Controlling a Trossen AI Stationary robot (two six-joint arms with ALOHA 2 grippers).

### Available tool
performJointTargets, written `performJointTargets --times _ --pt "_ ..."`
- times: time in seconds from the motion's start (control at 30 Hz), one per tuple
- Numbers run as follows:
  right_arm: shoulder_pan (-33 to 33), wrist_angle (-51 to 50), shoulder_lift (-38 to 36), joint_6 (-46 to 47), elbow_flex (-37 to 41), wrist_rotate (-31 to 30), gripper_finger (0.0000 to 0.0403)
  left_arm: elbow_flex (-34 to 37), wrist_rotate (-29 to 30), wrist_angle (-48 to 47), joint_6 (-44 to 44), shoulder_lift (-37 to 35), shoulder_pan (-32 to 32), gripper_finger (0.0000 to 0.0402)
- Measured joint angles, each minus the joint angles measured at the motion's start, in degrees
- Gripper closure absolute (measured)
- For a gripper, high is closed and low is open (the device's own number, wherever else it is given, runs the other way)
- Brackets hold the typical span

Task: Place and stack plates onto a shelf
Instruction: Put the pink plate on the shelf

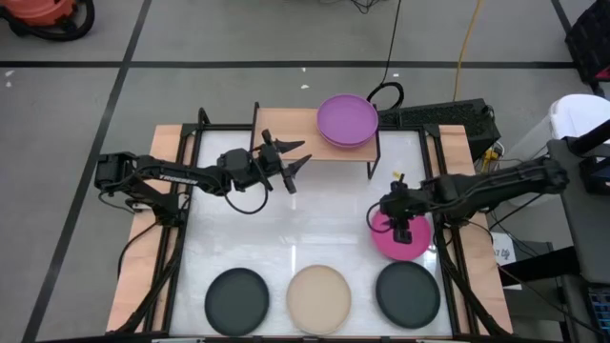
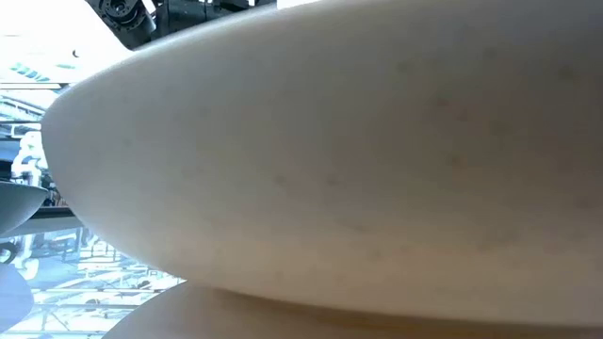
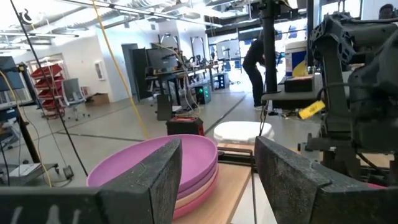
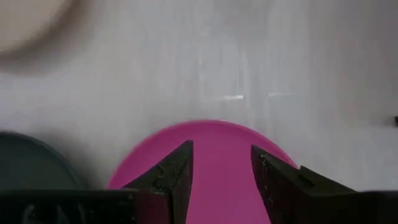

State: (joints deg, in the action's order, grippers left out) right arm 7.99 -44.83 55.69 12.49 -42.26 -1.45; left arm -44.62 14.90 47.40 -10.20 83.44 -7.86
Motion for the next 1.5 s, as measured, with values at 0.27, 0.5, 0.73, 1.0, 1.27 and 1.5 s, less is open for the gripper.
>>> performJointTargets --times 0.27,0.5,0.73,1.0,1.27,1.5 --pt "-2.43 0.87 5.52 -8.48 0.01 -0.28 0.0261 0.0 0.0 0.02 -0.09 0.0 -0.04 0.0195" --pt "-8.74 1.66 10.93 -14.04 0.02 0.08 0.0261 0.0 0.04 -1.39 -2.72 -0.17 0.42 0.0195" --pt "-11.74 1.98 15.52 -21.13 0.02 2.68 0.0261 0.02 0.07 -9.83 -3.55 -6.9 0.52 0.0195" --pt "-13.39 3.14 19.3 -23.38 0.02 3.23 0.0261 1.7 0.17 -10.06 -4.63 -8.35 0.32 0.0195" --pt "-15.55 4.33 22.06 -25.03 0.03 3.25 0.0261 5.24 0.61 -6.19 -3.91 -8.33 -2.31 0.0195" --pt "-15.89 4.41 22.69 -25.63 2.21 3.27 0.0267 7.82 0.72 -1.52 -1.18 -8.46 -4.2 0.0195"
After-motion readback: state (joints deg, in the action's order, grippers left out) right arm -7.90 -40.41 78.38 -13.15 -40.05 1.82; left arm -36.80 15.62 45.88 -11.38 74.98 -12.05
